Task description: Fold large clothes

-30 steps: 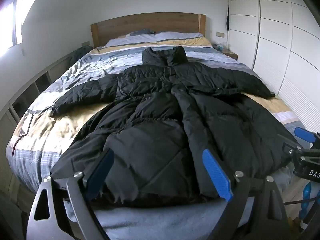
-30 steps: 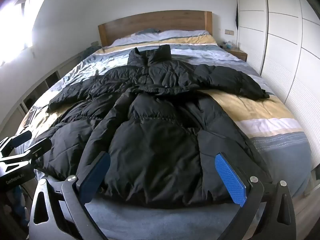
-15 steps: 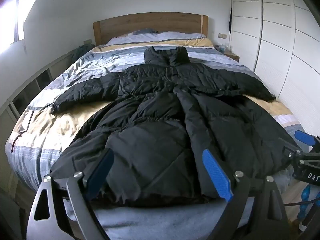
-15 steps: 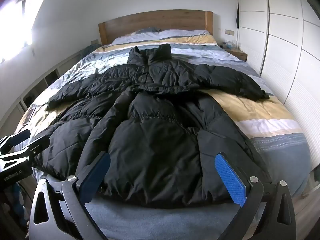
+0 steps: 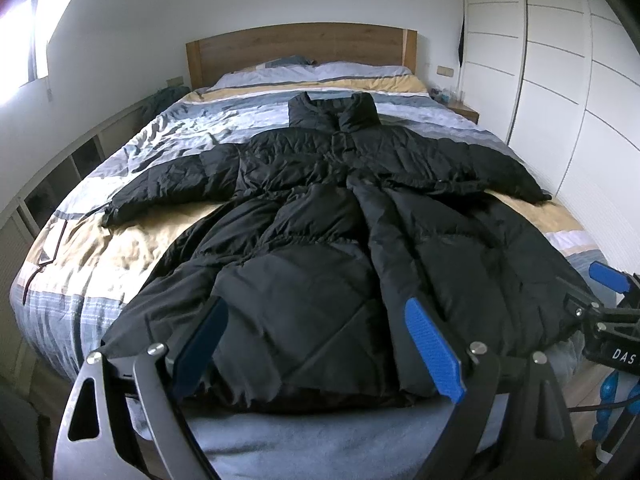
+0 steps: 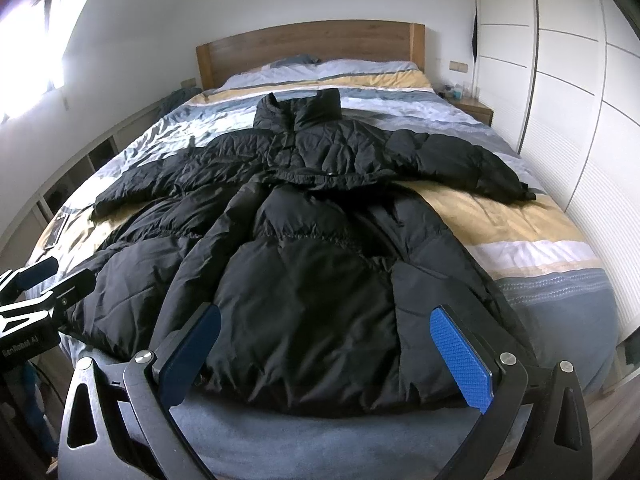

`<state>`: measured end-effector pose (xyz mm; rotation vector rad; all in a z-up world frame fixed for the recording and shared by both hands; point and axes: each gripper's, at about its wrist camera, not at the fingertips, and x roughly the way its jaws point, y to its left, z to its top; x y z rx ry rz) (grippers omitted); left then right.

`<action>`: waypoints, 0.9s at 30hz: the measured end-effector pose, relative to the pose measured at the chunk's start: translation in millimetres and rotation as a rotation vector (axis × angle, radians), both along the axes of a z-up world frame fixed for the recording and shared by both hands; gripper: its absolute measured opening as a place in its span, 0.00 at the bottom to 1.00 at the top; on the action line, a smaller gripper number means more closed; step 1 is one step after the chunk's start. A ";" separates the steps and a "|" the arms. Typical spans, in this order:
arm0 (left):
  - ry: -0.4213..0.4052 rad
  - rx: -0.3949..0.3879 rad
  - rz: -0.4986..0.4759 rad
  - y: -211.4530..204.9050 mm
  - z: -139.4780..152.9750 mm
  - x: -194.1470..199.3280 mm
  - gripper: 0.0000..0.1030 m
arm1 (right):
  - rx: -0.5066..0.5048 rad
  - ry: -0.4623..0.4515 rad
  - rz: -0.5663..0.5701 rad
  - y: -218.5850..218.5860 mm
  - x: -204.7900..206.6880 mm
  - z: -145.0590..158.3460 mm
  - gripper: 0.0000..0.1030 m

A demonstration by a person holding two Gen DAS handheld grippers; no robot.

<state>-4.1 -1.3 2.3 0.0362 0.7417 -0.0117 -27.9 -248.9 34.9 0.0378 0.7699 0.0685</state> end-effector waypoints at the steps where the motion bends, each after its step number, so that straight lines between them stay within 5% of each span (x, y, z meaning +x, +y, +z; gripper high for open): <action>1: -0.001 -0.001 0.000 -0.9 1.4 -0.6 0.88 | -0.001 -0.001 -0.001 0.8 0.8 -0.4 1.00; 10: -0.019 0.024 0.014 12.9 21.9 15.0 0.88 | -0.029 -0.024 -0.015 -6.9 8.4 12.5 1.00; 27: 0.007 0.002 -0.040 34.6 81.0 101.8 0.88 | -0.040 -0.159 -0.046 -29.7 73.2 90.2 0.99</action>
